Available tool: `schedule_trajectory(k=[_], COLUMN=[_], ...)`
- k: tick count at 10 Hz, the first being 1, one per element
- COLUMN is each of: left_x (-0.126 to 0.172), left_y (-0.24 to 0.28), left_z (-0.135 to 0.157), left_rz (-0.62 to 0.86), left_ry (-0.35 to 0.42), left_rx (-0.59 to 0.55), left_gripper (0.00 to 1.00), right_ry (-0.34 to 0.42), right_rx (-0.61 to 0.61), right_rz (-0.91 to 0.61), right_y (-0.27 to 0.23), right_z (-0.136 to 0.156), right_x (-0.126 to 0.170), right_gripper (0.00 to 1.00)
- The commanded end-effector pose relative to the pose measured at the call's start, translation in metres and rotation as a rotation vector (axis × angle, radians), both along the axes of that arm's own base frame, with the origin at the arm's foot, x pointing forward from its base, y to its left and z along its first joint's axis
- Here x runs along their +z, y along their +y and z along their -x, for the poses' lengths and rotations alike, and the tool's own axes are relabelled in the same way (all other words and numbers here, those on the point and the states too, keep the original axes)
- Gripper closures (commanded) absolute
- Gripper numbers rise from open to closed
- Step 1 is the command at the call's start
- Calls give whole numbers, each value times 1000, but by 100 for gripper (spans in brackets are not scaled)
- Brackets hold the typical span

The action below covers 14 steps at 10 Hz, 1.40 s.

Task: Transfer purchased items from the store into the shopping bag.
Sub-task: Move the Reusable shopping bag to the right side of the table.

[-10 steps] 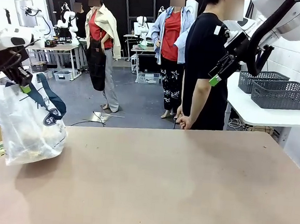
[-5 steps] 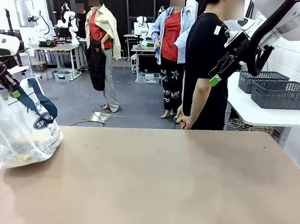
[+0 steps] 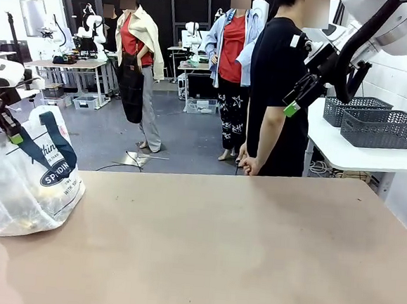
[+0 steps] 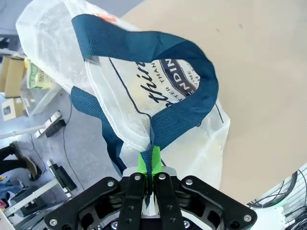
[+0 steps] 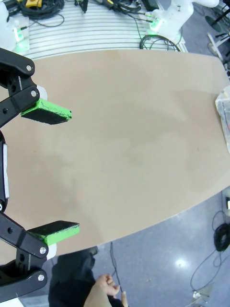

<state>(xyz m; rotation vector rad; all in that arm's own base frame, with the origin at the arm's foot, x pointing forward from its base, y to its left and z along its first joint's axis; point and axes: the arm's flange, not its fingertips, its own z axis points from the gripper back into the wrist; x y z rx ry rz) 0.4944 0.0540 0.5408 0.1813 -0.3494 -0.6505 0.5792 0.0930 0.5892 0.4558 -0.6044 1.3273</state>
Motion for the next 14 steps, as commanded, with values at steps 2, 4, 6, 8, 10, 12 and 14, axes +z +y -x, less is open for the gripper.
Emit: schedule_trajectory(k=[2,4,6,8,10,12,14], left_x=[3,0,0,0,-1,2,5], left_y=[7,2,2,2,0,1,1], left_z=[6,1,1,1,1,1,0], left_rz=[54,0,0,0,13,10,10], left_ry=[5,5,5,5,6,8,3], left_rx=[21,-2,-2,-2,0,3,9], left_gripper=[100,100,100,100,98,59,20], right_ry=[0,0,0,0,0,0,0], right_rx=[6,6,6,6,6,6,6], right_rz=[21,21,21,21,21,21,21], right_y=[-1,-1,-1,-1,-1,-1,-1], right_z=[4,4,4,4,4,4,4], right_x=[-3,-3,-3,-3,-3,-3,-3], right_gripper=[0,0,0,0,0,0,0])
